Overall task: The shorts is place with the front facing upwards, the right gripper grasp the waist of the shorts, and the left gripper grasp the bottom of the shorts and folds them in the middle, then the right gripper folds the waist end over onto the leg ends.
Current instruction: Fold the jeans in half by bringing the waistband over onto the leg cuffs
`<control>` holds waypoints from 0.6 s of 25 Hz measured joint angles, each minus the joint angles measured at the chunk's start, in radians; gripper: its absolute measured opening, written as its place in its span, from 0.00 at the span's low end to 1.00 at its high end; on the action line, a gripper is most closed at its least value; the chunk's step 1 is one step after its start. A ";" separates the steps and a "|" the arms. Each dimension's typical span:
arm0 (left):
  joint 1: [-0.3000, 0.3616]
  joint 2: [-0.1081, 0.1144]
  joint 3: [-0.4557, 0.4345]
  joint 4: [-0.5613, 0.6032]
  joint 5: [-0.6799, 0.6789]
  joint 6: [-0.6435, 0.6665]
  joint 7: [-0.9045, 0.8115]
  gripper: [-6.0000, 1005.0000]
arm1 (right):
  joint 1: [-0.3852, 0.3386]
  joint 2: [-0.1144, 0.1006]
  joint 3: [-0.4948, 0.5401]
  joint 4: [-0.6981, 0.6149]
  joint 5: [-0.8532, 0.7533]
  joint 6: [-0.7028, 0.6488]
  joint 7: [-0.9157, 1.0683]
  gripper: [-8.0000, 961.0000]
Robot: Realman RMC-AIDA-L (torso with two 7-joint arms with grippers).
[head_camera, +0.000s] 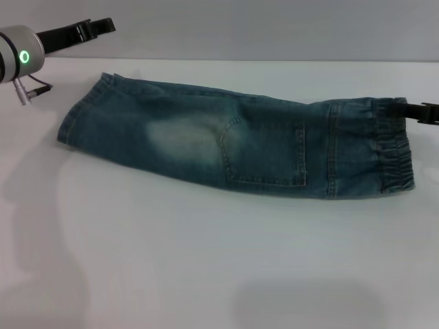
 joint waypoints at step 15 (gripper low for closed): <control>0.012 -0.003 0.033 -0.007 -0.203 0.021 0.182 0.79 | -0.077 0.012 0.005 -0.086 0.011 0.025 0.035 0.49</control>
